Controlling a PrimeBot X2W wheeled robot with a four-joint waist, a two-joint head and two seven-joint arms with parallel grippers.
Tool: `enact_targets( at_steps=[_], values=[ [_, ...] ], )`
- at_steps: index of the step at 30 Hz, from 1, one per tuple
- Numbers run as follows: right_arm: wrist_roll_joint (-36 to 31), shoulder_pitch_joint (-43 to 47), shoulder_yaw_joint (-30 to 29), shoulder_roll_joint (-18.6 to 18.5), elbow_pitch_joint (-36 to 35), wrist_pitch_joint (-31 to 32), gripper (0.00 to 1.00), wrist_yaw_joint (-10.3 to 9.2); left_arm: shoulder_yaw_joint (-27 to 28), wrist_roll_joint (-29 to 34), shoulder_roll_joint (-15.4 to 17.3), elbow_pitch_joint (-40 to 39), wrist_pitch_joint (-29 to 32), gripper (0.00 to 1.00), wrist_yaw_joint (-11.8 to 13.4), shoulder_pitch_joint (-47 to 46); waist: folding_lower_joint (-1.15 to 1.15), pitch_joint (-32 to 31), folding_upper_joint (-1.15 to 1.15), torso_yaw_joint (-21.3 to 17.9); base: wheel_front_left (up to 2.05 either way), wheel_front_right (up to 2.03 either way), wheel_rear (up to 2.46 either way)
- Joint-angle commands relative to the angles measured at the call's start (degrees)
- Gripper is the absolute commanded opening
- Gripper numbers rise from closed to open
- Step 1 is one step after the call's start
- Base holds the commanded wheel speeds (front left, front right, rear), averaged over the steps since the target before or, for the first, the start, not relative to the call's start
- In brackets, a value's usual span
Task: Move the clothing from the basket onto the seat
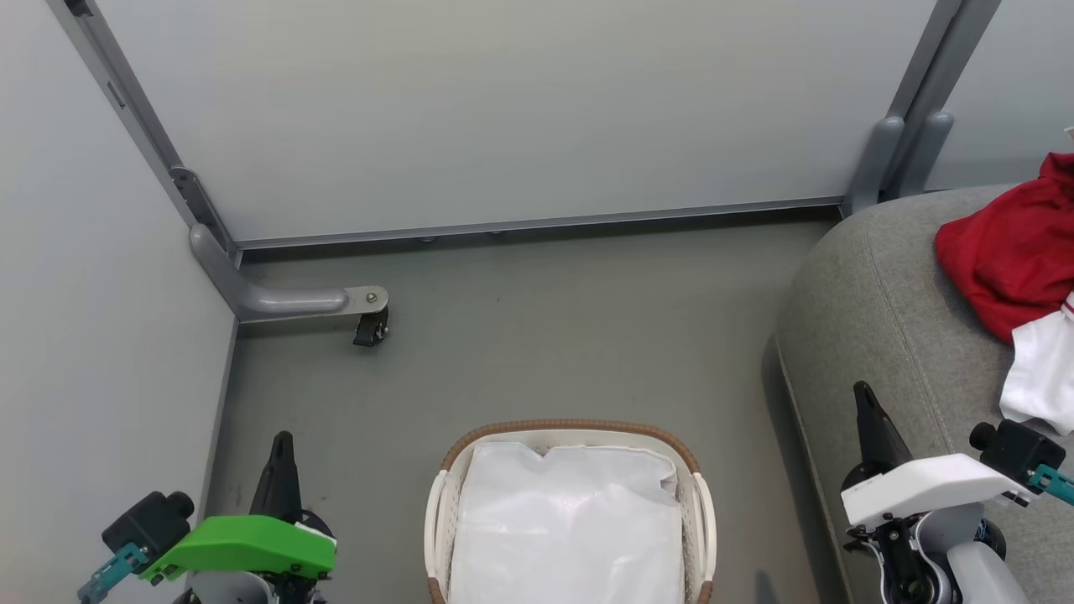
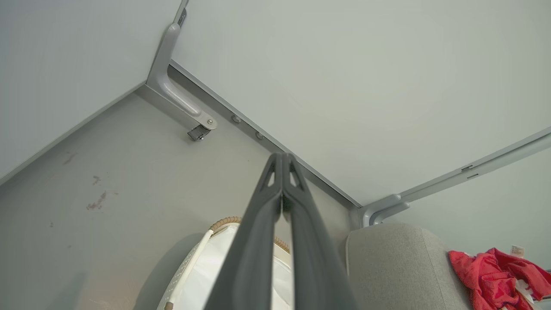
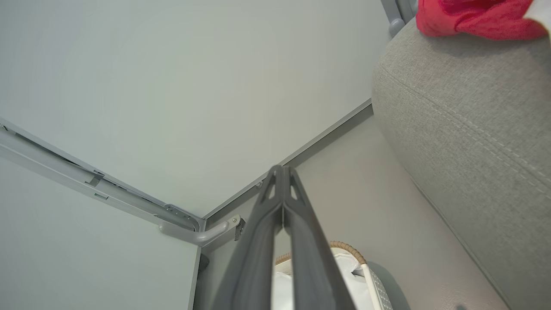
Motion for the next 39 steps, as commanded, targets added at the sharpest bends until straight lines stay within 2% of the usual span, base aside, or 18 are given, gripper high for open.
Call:
enact_targets(
  at_steps=[1, 39],
  values=[
    [1.9, 0.0, -0.28, -0.38, -1.13, 0.52, 0.0, -0.01, 0.67, -1.82, 0.11, -1.09, 0.38, 0.0, -0.25, -1.42, 0.0, -0.02, 0.0, -0.01, 0.0, 0.0, 0.0],
    [26.45, 1.34, -2.13, -0.57, -4.23, 7.12, 0.0, -0.03, 5.5, -23.79, 0.15, -3.71, 6.93, 0.0, -1.19, -2.08, 0.0, -0.65, 0.0, -0.32, 0.0, 0.0, 0.0]
  ],
)
